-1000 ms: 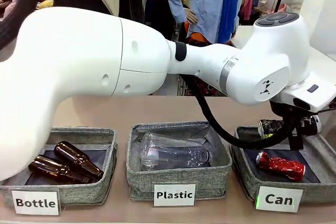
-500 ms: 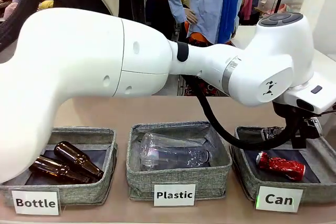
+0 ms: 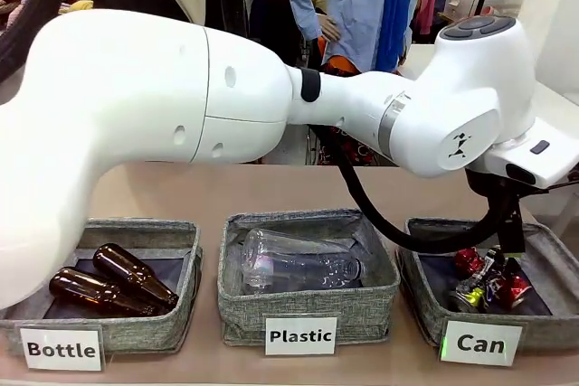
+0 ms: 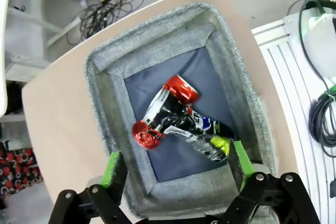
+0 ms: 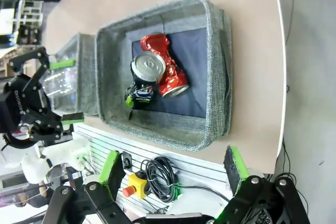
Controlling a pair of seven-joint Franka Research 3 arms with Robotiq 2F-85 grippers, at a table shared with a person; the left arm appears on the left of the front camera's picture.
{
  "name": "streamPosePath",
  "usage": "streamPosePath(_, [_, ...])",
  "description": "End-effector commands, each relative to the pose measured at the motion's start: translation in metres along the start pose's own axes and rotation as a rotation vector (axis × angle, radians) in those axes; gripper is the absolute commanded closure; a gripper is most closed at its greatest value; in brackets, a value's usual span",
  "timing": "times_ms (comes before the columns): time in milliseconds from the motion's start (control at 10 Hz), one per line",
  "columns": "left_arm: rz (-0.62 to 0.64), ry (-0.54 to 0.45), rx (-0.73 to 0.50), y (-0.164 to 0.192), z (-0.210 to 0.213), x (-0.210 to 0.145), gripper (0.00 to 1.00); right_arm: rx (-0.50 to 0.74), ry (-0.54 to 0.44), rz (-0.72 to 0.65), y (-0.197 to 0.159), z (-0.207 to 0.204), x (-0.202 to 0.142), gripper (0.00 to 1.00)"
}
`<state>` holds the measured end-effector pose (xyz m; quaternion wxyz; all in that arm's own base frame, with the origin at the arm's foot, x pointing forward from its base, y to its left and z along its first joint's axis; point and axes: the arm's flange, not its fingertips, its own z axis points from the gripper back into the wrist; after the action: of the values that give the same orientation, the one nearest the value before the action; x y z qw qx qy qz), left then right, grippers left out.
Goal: Sort the can waste into the basket.
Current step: Pick up the can waste from the table and place it in the right Fabric basket.
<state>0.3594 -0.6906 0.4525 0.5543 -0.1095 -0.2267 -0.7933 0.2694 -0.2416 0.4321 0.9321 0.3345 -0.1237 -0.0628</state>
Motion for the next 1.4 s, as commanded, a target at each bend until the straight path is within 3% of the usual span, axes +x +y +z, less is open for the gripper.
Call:
streamPosePath(0, [-0.008,-0.032,-0.028,-0.006,0.016,-0.008,0.00,-0.001,0.003,-0.001,0.002,0.001,0.000,0.00])
streamPosePath(200, [0.041,-0.044,-0.071,-0.018,0.050,-0.031,0.00,-0.013,-0.027,0.049,0.005,-0.003,0.006,0.00])
streamPosePath(500, [0.173,-0.078,-0.151,-0.043,0.134,-0.106,0.00,0.065,0.014,0.213,0.048,-0.022,0.036,0.00])
streamPosePath(700, [0.333,-0.182,-0.114,-0.065,0.196,-0.178,0.00,0.127,0.098,0.298,0.099,-0.051,0.064,0.00])
streamPosePath(1000, [0.676,-0.367,-0.019,-0.092,0.277,-0.301,0.00,0.262,0.169,0.387,0.178,-0.105,0.095,0.00])
streamPosePath(1300, [1.034,-0.437,-0.056,-0.110,0.314,-0.446,0.00,0.494,0.253,0.416,0.234,-0.168,0.102,0.00])
